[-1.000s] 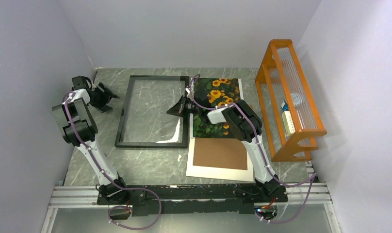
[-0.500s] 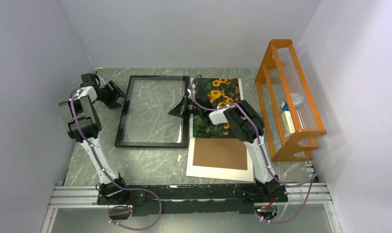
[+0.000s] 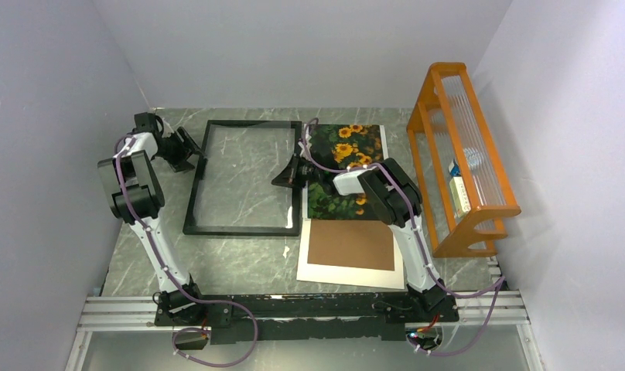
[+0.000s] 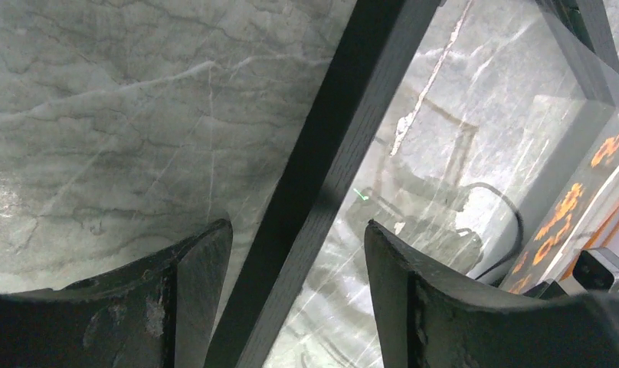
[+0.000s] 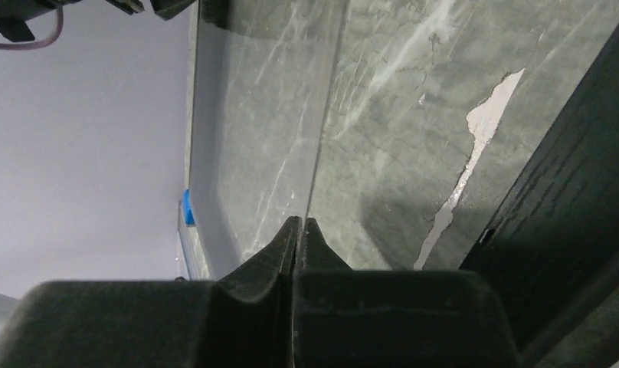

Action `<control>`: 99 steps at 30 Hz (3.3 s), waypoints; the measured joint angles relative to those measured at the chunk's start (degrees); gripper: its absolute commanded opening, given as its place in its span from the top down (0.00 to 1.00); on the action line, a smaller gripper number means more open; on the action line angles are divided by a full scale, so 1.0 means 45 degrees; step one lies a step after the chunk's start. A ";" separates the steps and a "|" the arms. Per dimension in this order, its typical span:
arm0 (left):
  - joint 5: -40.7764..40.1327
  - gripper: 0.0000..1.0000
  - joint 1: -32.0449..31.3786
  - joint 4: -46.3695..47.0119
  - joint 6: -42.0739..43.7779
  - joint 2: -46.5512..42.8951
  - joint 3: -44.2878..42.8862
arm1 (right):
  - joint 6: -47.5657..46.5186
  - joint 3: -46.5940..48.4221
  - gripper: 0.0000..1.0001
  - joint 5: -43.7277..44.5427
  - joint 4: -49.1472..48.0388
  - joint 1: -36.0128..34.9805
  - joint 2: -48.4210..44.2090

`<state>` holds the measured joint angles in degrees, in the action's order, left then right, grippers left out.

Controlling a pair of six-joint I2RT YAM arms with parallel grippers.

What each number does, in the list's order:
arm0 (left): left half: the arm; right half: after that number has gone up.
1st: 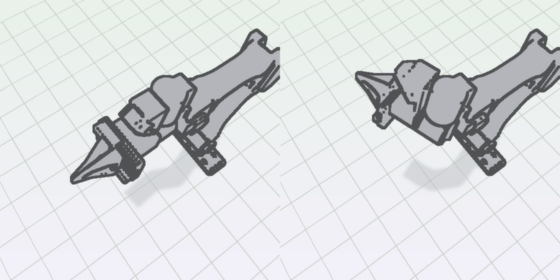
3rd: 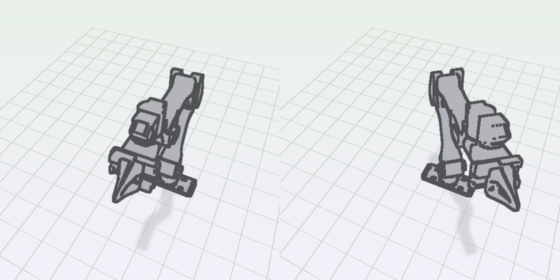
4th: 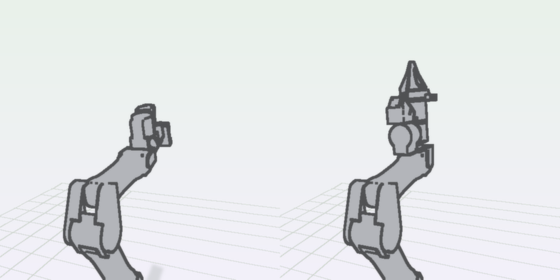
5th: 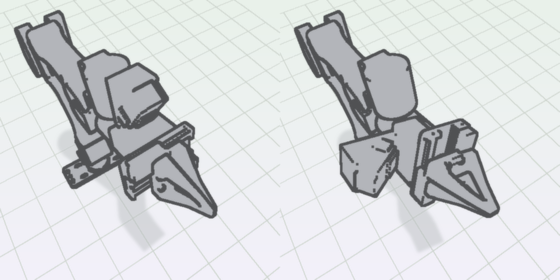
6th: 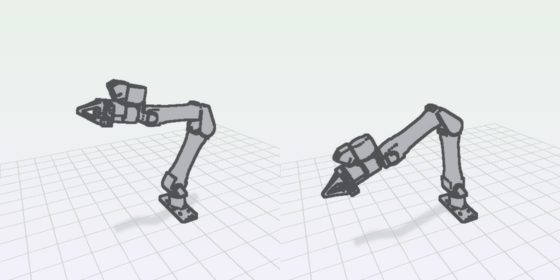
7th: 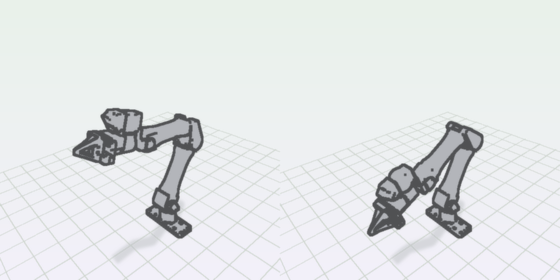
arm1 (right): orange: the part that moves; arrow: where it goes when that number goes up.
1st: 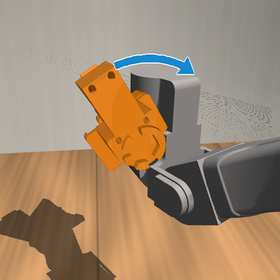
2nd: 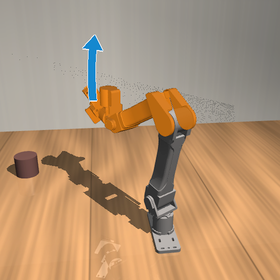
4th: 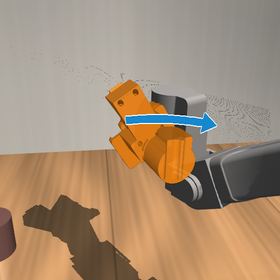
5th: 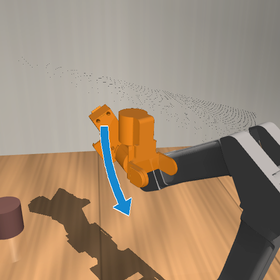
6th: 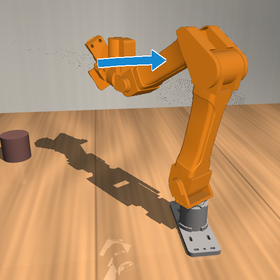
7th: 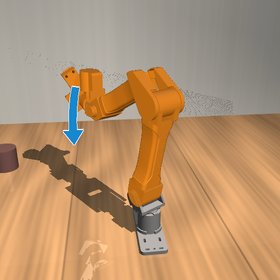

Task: Put the photo into the frame
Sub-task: Place the photo frame item in the photo frame.

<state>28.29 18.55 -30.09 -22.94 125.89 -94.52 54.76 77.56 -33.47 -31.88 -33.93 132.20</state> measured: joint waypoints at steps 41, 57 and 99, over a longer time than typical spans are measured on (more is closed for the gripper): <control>-0.0291 0.44 -0.0141 -0.0738 0.0219 0.0505 -0.0792 | -0.0801 -0.0719 1.00 0.0583 0.0204 -0.0146 -0.1049; 0.0554 0.48 -0.0277 0.0971 -0.1117 -0.0413 0.1384 | -0.0937 0.0573 1.00 0.0306 0.1583 -0.0228 -0.3147; -0.2628 0.12 0.2195 -0.0894 -0.2807 -0.2633 0.1690 | 0.0709 0.2093 1.00 0.0797 0.2744 -0.0559 -0.0165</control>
<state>16.47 28.42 -34.11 -35.57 114.04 -86.91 57.95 86.98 -29.89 -19.53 -36.45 131.46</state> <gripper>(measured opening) 0.902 0.009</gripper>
